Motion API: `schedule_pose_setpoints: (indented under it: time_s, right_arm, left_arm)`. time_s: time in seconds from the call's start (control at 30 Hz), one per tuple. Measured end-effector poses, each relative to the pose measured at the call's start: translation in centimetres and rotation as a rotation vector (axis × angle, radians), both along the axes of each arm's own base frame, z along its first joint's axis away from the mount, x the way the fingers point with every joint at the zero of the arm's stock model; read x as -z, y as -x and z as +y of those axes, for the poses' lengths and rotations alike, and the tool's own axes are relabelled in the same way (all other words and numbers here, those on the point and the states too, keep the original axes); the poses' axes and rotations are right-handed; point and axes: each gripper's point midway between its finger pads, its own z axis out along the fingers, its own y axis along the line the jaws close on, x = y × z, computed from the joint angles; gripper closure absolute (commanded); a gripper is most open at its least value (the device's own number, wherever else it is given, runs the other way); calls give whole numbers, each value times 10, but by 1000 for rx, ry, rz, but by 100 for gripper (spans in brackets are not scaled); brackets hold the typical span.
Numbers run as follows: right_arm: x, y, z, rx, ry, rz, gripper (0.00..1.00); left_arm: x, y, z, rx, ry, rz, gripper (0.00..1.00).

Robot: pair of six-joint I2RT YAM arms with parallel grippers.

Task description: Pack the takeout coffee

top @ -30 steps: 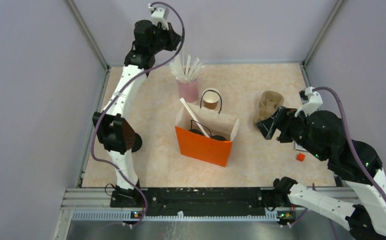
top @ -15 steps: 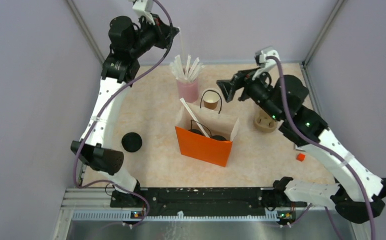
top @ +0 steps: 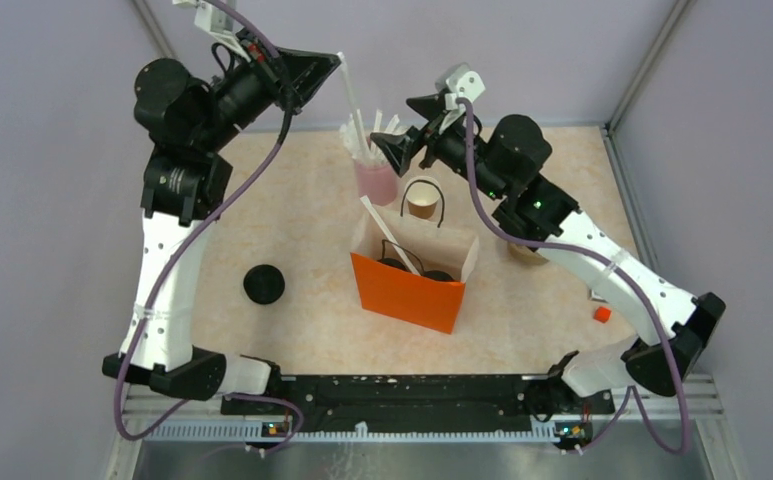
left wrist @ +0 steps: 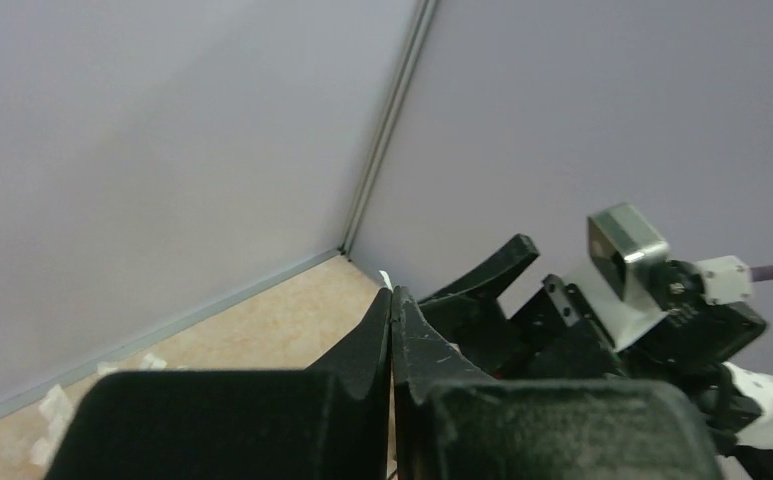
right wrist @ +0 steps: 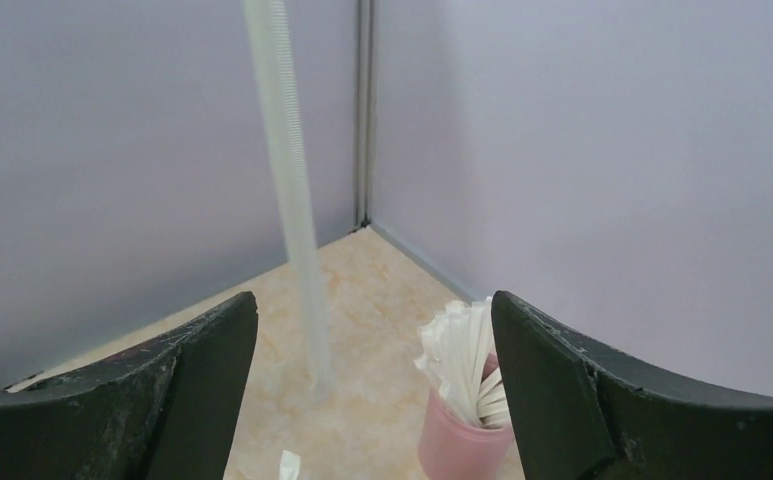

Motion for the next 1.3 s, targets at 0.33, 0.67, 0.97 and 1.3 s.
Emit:
schedule_pose_setpoints:
  time_s: [0.33,0.67,0.97,1.3]
  right_arm:
    - [-68,35,-58,78,-211,-66,16]
    - [-114,100,-155,168,-443,-86,16]
    - [-59,94,-146,167,-362,65,17]
    - [-47,100,-154,182,-339,103,17]
  left_arm:
    - [-35,66,4,121,131,10,100]
    - [43,83,-7,221,205,267,100]
    - [94,80,-61,298,183,415,100]
    - [108,86,-108,354,194,421,100]
